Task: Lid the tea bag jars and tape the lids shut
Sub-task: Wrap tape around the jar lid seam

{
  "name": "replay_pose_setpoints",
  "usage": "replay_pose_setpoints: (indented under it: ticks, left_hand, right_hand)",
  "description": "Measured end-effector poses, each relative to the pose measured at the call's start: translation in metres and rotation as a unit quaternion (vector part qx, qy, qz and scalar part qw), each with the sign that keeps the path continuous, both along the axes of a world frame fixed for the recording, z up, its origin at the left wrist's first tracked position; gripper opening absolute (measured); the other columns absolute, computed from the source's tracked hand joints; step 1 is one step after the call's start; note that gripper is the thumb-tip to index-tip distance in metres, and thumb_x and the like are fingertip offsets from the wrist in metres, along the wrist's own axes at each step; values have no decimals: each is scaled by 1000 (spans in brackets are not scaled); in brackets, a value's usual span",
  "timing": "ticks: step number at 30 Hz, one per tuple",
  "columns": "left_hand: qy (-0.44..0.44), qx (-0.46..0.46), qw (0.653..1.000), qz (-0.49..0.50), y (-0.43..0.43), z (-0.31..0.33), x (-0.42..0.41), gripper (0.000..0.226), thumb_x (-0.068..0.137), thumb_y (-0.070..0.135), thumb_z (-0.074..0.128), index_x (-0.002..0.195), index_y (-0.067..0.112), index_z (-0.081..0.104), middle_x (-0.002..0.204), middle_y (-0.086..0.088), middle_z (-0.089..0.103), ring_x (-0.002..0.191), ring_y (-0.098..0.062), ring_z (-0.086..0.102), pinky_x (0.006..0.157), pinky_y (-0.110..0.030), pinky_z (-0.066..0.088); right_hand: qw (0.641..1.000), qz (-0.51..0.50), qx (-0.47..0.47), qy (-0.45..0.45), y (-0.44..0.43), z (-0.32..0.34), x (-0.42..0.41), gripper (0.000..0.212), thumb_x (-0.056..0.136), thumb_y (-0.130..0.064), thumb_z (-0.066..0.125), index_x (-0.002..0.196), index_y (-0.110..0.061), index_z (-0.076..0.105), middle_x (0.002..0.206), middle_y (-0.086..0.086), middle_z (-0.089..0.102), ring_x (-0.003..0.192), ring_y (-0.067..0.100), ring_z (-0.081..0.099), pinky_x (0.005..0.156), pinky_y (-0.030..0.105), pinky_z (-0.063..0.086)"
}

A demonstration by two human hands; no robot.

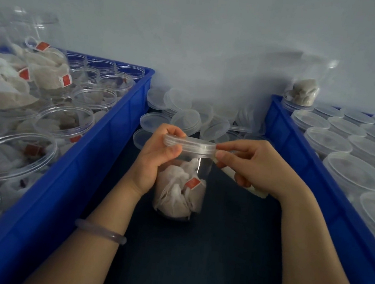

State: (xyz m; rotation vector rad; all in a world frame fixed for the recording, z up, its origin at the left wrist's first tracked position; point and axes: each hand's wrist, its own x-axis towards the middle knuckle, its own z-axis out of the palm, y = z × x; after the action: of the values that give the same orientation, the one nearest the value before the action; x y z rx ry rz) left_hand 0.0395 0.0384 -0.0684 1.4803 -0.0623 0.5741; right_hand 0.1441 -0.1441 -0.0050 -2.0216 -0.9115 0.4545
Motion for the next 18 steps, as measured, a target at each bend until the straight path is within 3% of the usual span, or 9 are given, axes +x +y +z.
replay_pose_setpoints:
  ticks: [2, 4, 7, 10, 13, 16, 18]
  left_hand:
    - [7, -27, 1000, -14, -2, 1, -2, 44, 66, 40, 67, 99, 15, 53, 96, -1, 60, 89, -21, 60, 78, -37, 52]
    - [20, -60, 997, -34, -2, 3, -5, 66, 56, 47, 80, 107, 15, 54, 106, -12, 57, 96, -29, 58, 85, -44, 49]
    - [45, -114, 991, -54, 4, 6, -9, 95, 44, 55, 86, 124, 18, 52, 119, -15, 59, 106, -29, 61, 88, -39, 52]
    - [84, -123, 988, -51, 5, 3, -14, 102, 36, 63, 86, 120, 16, 55, 112, -7, 69, 101, -21, 67, 77, -28, 55]
    - [94, -135, 986, -24, -1, -4, -14, 103, 34, 71, 82, 115, 15, 55, 105, 1, 73, 98, -15, 69, 72, -22, 55]
    - [107, -116, 987, 14, -2, -5, -12, 99, 47, 76, 74, 125, 18, 54, 120, 1, 67, 111, -14, 63, 84, -27, 54]
    - [135, -73, 988, 34, -1, -4, -15, 80, 64, 80, 55, 129, 33, 52, 121, 10, 65, 115, -8, 59, 99, -34, 48]
  right_hand:
    - [1000, 5, 2, -19, 1, 0, -1, 28, 79, -46, 63, 105, -37, 67, 76, -5, 72, 46, 5, 54, 48, 13, 45]
    - [1000, 5, 8, -29, 2, -1, -4, 42, 78, -51, 63, 117, -35, 64, 77, -1, 71, 46, 4, 54, 49, 13, 44]
    - [999, 43, 2, 9, 3, 0, -9, 70, 65, -64, 58, 131, -40, 53, 93, -3, 65, 47, 3, 53, 49, 14, 44]
    - [995, 95, -25, 31, 6, 0, -14, 53, 61, -67, 57, 113, -59, 51, 96, 1, 65, 49, 3, 54, 51, 15, 46]
    - [996, 85, -13, 32, 10, -2, -17, 36, 59, -68, 55, 94, -63, 54, 94, 4, 67, 48, 5, 52, 50, 15, 47]
    - [998, 58, 5, 27, 10, -4, -17, 38, 60, -67, 57, 97, -61, 55, 91, 4, 66, 48, 7, 50, 48, 17, 47]
    - [999, 47, 10, 13, 10, -6, -17, 34, 66, -66, 61, 99, -61, 54, 90, -1, 66, 47, 6, 51, 49, 17, 48]
